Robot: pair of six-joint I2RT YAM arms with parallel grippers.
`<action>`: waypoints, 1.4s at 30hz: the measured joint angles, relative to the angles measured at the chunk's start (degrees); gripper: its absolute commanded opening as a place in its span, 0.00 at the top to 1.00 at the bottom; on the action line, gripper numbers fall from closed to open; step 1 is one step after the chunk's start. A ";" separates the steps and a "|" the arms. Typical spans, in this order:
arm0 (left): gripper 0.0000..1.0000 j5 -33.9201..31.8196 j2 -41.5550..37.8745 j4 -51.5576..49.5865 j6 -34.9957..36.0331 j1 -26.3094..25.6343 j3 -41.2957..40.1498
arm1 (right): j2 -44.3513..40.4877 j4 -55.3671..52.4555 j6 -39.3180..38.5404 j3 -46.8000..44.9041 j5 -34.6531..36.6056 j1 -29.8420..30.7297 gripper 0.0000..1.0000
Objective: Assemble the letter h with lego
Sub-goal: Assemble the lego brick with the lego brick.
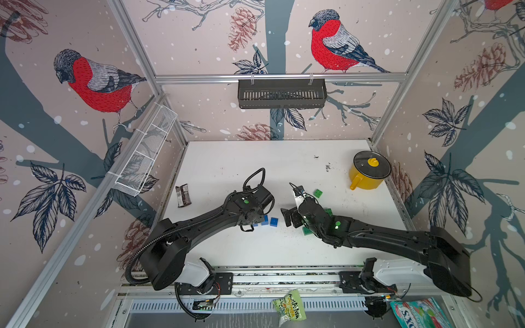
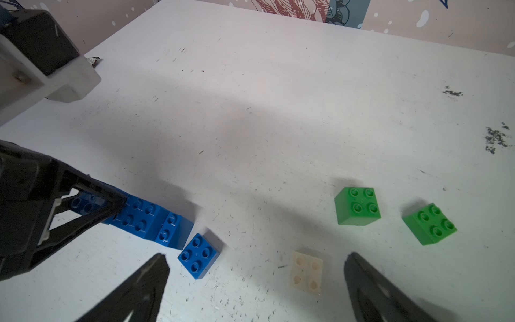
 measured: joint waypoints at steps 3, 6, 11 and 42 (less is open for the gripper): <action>0.67 0.02 0.02 0.11 -0.07 -0.04 0.00 | -0.02 0.00 0.00 0.00 0.00 0.00 0.00; 0.67 0.02 0.20 0.11 -0.39 -0.20 0.00 | -0.07 0.00 0.00 0.00 -0.02 0.00 0.01; 0.67 0.00 0.63 0.76 -0.48 -0.55 -0.07 | -0.13 0.00 0.00 0.00 0.00 0.00 0.00; 0.67 -1.38 3.13 1.92 1.07 -0.76 -0.31 | -0.33 -0.02 -0.02 0.00 0.02 0.11 0.00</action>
